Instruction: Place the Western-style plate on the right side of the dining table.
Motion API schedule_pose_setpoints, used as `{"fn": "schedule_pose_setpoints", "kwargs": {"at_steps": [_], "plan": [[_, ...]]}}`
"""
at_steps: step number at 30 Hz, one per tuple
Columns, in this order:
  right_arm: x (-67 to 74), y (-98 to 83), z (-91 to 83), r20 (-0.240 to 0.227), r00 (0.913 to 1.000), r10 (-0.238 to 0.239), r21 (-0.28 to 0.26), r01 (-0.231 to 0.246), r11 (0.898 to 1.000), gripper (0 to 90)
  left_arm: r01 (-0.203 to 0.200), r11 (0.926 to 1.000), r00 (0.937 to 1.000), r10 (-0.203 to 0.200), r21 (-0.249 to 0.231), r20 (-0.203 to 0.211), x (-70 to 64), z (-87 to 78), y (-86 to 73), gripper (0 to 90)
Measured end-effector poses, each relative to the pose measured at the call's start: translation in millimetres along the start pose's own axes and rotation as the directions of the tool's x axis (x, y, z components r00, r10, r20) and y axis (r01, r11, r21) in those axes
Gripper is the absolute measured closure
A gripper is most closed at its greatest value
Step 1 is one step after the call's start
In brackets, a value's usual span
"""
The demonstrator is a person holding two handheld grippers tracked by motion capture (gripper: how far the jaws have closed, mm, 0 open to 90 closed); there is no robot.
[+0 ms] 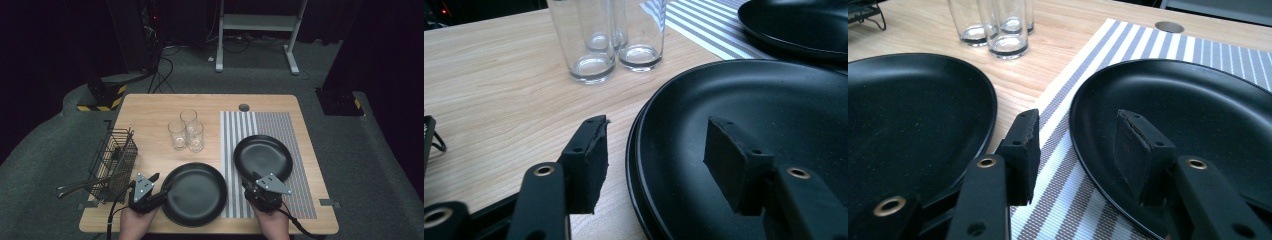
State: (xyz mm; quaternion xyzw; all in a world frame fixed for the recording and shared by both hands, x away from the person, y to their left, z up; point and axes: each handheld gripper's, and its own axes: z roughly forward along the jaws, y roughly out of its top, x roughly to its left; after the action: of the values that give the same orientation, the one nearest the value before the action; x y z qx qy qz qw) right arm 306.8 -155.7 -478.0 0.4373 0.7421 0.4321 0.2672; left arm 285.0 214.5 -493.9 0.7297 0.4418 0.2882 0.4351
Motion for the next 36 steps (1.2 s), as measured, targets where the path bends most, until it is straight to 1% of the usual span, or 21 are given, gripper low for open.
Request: {"fn": "schedule_pose_setpoints", "kwargs": {"at_steps": [2, 4, 6, 8, 11, 13, 14, 16, 18, 19, 21, 23, 24, 25, 28, 30, 31, 32, 34, 36], "plan": [[4.0, 1.3, 1.7, -0.006, 1.0000, -0.007, 0.000, 0.007, 1.000, 52.6, -0.001, 1.0000, 1.0000, 0.001, 0.010, -0.005, -0.7, 0.1, 0.3, 41.6], [7.1, 2.3, 2.9, -0.015, 0.9998, -0.012, -0.001, 0.012, 1.000, 54.9, -0.008, 0.9998, 1.0000, 0.008, 0.017, -0.005, -1.6, 0.9, 0.4, 40.0], [9.4, 3.0, 3.4, -0.025, 0.9996, -0.016, -0.013, 0.016, 1.000, 57.4, -0.009, 0.9993, 0.9999, 0.009, 0.035, 0.006, -1.8, 2.0, 0.4, 39.5], [10.2, 3.5, 3.7, -0.032, 0.9994, -0.012, -0.020, 0.011, 1.000, 57.8, -0.011, 0.9988, 0.9997, 0.010, 0.048, 0.022, -0.9, 3.2, 0.9, 40.3], [12.3, 4.8, 4.1, -0.042, 0.9990, -0.012, -0.027, 0.011, 1.000, 59.1, -0.013, 0.9987, 0.9997, 0.012, 0.050, 0.019, -1.2, 3.5, 0.9, 40.2], [12.7, 5.9, 4.5, -0.055, 0.9983, -0.020, -0.028, 0.018, 0.999, 61.4, -0.019, 0.9987, 0.9998, 0.018, 0.048, 0.013, -1.4, 3.2, 0.8, 40.3], [12.9, 6.6, 4.8, -0.066, 0.9977, -0.018, -0.025, 0.016, 1.000, 63.4, -0.022, 0.9988, 0.9997, 0.021, 0.044, 0.009, -1.8, 2.8, 0.7, 40.7], [12.4, 7.5, 5.9, -0.087, 0.9961, -0.016, -0.026, 0.013, 1.000, 64.6, -0.024, 0.9991, 0.9997, 0.024, 0.035, 0.003, -2.4, 1.8, 0.6, 41.9], [13.2, 7.5, 6.5, -0.088, 0.9960, -0.018, -0.037, 0.014, 0.999, 66.8, -0.024, 0.9992, 0.9997, 0.024, 0.031, 0.001, -1.9, 0.6, 0.8, 42.0], [14.1, 7.6, 7.0, -0.093, 0.9954, -0.024, -0.038, 0.020, 0.999, 66.8, -0.014, 0.9996, 0.9999, 0.014, 0.024, 0.006, -1.8, 0.3, 0.9, 42.0], [17.1, 7.8, 8.4, -0.083, 0.9955, -0.046, -0.042, 0.042, 0.998, 65.3, -0.010, 0.9997, 0.9998, 0.009, 0.020, 0.015, -1.2, -0.3, 1.8, 42.0], [19.6, 8.0, 9.8, -0.080, 0.9954, -0.054, -0.043, 0.050, 0.998, 63.6, -0.016, 0.9998, 0.9997, 0.016, 0.013, 0.017, -1.1, -1.2, 2.8, 42.4], [19.9, 8.2, 10.4, -0.083, 0.9952, -0.051, -0.044, 0.048, 0.998, 64.0, -0.015, 0.9999, 0.9998, 0.014, 0.008, 0.015, -1.2, -1.6, 3.2, 42.7], [18.9, 8.9, 11.4, -0.108, 0.9934, -0.037, -0.040, 0.032, 0.999, 63.9, -0.015, 0.9999, 0.9998, 0.015, 0.004, 0.015, -1.2, -1.9, 3.2, 43.4], [17.7, 10.2, 14.0, -0.143, 0.9896, -0.014, -0.042, 0.008, 0.999, 62.6, -0.012, 0.9999, 0.9999, 0.012, -0.007, 0.012, -0.5, -2.1, 3.6, 43.4], [18.4, 10.5, 16.3, -0.149, 0.9887, -0.020, -0.037, 0.015, 0.999, 62.4, -0.013, 0.9997, 0.9999, 0.014, -0.019, 0.007, -0.3, -2.9, 4.3, 45.1], [18.9, 10.4, 17.7, -0.150, 0.9884, -0.024, -0.034, 0.019, 0.999, 62.4, -0.007, 0.9997, 0.9999, 0.007, -0.023, 0.009, 0.0, -2.9, 5.5, 45.1], [19.4, 10.3, 19.5, -0.151, 0.9882, -0.025, -0.028, 0.021, 0.999, 62.4, -0.005, 0.9998, 0.9999, 0.005, -0.019, 0.011, 0.7, -2.7, 7.1, 45.2], [20.1, 9.5, 23.7, -0.154, 0.9875, -0.035, -0.017, 0.033, 0.999, 62.6, -0.018, 0.9996, 0.9998, 0.018, -0.022, 0.002, 1.4, -2.8, 8.9, 46.3], [20.3, 9.2, 26.9, -0.168, 0.9854, -0.030, -0.004, 0.030, 1.000, 63.1, -0.024, 0.9996, 0.9997, 0.024, -0.016, 0.008, 2.8, -3.1, 10.0, 47.6]]}}
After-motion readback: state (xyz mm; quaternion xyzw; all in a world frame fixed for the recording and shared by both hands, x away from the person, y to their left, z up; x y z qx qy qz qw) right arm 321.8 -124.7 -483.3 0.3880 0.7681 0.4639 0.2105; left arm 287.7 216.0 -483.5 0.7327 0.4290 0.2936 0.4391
